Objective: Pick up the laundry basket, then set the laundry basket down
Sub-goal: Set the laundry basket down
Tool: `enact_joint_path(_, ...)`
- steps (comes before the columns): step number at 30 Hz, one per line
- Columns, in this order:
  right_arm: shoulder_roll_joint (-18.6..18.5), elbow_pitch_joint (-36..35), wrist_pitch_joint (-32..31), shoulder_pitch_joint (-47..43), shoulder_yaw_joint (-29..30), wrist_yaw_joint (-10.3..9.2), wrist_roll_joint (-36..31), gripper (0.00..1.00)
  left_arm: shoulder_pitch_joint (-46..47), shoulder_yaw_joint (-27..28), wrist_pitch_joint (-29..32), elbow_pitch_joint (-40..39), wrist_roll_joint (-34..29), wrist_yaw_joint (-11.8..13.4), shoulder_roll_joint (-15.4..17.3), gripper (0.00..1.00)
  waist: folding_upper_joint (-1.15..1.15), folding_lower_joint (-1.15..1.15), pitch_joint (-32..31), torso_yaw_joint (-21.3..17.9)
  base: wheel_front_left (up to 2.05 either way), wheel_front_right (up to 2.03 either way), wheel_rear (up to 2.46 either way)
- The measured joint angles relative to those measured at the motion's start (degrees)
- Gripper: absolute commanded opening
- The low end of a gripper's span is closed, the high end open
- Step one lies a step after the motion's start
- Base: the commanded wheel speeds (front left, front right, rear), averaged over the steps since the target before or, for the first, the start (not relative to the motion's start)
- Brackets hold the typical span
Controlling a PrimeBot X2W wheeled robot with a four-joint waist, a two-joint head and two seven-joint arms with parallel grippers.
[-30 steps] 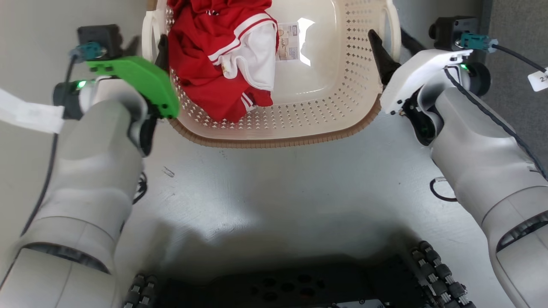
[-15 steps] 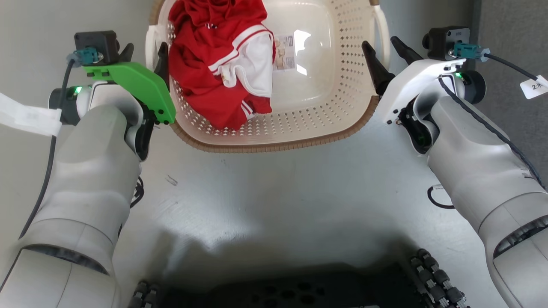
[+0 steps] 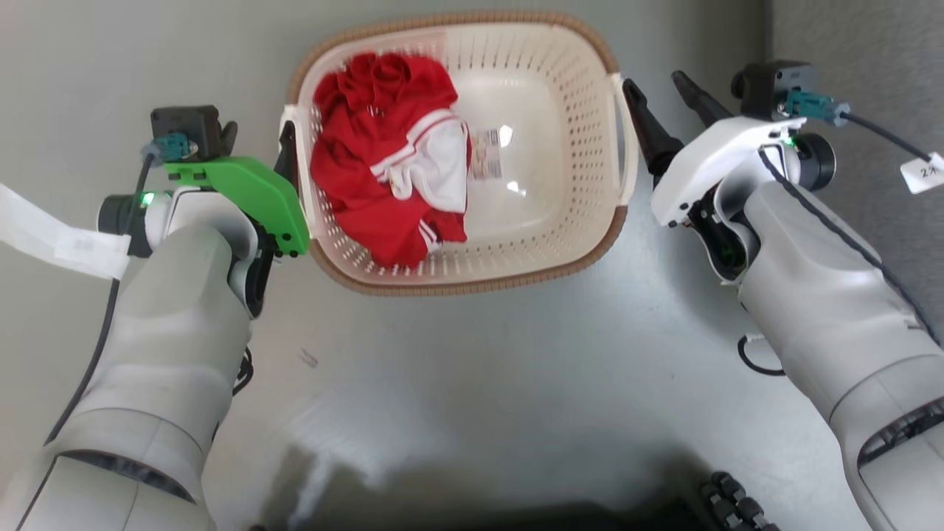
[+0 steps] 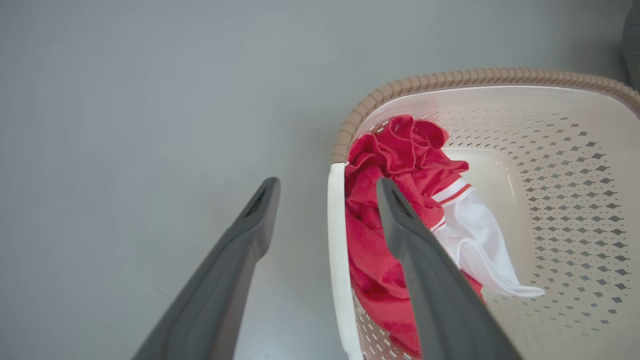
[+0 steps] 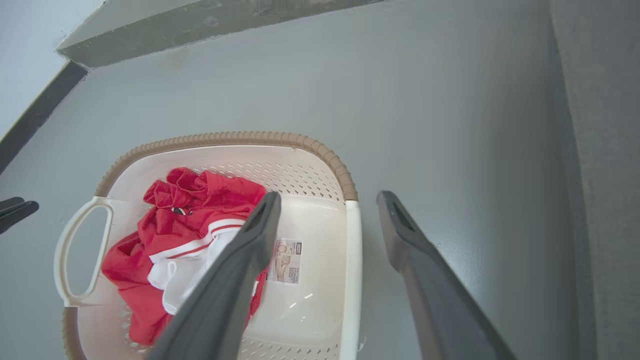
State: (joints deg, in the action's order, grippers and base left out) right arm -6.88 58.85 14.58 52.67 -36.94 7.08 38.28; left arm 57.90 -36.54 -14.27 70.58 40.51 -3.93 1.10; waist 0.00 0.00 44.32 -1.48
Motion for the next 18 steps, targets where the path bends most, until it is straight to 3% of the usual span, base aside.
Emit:
enact_joint_path(13,-1.27,-7.49,0.0,-6.52,4.57,-0.16,-3.08,1.0,-3.14,2.8,-0.16,-9.8,-2.99,3.64,1.7,1.0,0.0,0.0,-10.28,-0.56,0.0,0.0,0.0)
enact_joint_path(18,-1.43,-10.2,0.0,-10.39,6.42,-1.2,-4.17,1.0,-6.43,4.54,-0.16,-14.44,-4.13,5.53,2.97,1.0,0.0,0.0,-14.36,-0.82,0.0,0.0,0.0)
